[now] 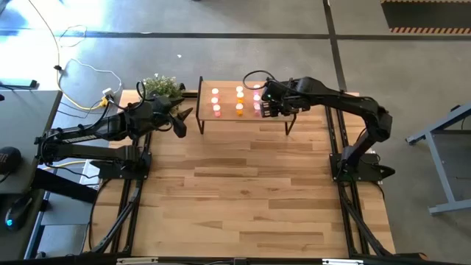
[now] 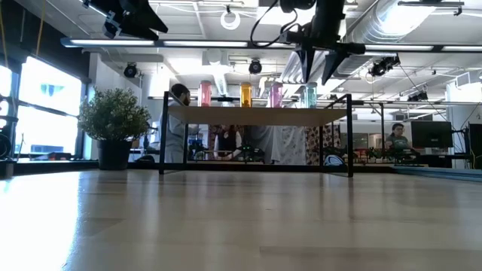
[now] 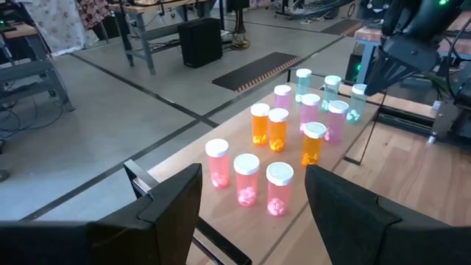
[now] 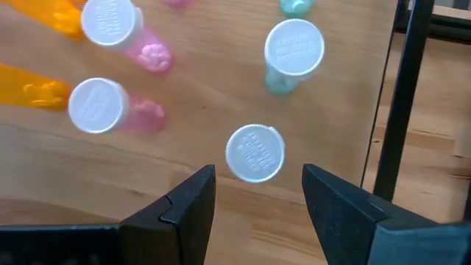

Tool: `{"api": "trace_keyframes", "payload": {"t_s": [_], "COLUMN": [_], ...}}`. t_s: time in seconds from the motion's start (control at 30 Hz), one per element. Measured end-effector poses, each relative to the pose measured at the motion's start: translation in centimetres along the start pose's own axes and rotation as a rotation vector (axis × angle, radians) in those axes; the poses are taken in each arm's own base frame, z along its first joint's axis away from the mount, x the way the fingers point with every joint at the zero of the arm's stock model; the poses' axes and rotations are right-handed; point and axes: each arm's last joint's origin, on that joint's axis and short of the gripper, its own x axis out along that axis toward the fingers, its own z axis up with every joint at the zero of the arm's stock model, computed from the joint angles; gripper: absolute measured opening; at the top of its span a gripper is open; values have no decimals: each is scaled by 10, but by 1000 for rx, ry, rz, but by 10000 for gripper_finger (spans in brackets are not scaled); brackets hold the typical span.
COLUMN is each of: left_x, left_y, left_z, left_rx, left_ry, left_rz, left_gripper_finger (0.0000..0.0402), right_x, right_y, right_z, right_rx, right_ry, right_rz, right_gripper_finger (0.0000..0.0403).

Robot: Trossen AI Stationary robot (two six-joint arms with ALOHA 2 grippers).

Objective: Pick and place medicine bottles onto shelf by color
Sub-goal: Put the blue pill bottle on the shelf aligned with the other blue pill bottles

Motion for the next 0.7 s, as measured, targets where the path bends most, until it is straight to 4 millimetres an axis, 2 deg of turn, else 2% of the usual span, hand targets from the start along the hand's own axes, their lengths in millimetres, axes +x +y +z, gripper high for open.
{"api": "trace_keyframes", "payload": {"t_s": [0.33,0.7], "left_x": [0,0], "left_y": [0,0], "left_z": [0,0], "left_rx": [0,0], "left_ry": [0,0], "left_rz": [0,1], "left_gripper_finger": [232,232], "right_x": [4,4], "right_y": [-6,-6], "right_z": [9,10], "right_rx": [1,-13], "right_ry": [-17,-50], "right_rz": [-29,-43], "right_gripper_finger": [195,195]}}
